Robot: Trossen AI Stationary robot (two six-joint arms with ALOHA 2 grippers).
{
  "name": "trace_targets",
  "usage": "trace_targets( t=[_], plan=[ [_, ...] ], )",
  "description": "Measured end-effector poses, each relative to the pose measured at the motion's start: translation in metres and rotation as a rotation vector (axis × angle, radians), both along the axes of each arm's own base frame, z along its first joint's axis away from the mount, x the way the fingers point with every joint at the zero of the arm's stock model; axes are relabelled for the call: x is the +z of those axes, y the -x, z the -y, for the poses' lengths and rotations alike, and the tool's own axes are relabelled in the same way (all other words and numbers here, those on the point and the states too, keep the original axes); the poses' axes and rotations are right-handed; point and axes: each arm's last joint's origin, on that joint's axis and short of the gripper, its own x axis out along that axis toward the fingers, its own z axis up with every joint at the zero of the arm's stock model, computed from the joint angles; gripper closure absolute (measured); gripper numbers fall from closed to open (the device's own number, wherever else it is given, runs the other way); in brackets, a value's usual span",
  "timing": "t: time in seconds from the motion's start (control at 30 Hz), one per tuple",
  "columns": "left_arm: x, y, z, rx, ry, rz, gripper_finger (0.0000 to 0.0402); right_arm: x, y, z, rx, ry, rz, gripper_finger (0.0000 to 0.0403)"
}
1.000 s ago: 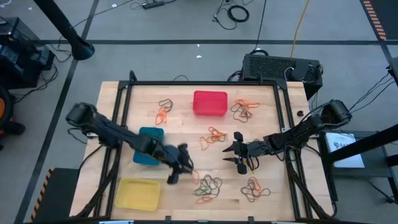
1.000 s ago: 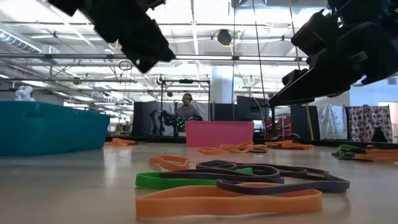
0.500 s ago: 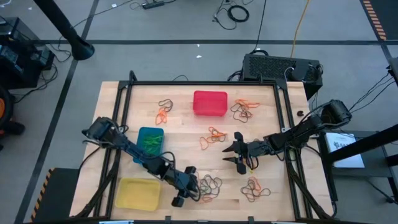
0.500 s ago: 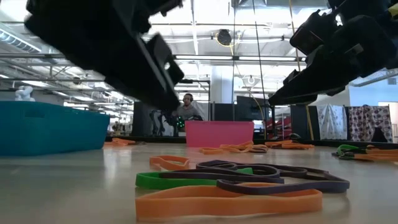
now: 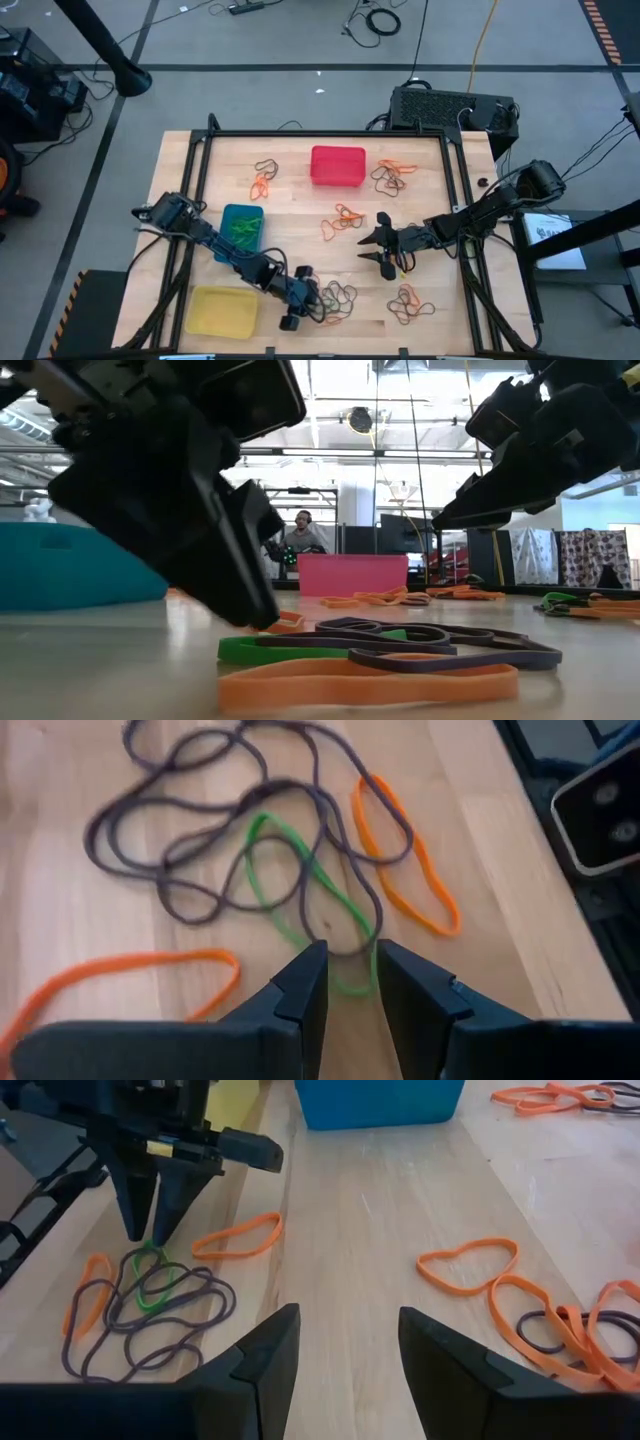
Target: Sort rubber bands into baskets
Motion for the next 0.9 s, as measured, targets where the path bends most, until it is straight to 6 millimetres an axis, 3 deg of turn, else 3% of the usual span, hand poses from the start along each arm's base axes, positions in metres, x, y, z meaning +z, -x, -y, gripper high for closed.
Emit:
trace_targets(
  t=[0.9],
  plan=[
    [-0.0053, 0.0008, -0.0044, 0.011, -0.043, -0.031, 0.0306, -0.0001, 0.0000, 0.0000, 0.009, 0.020, 0.000, 0.0238]
  ],
)
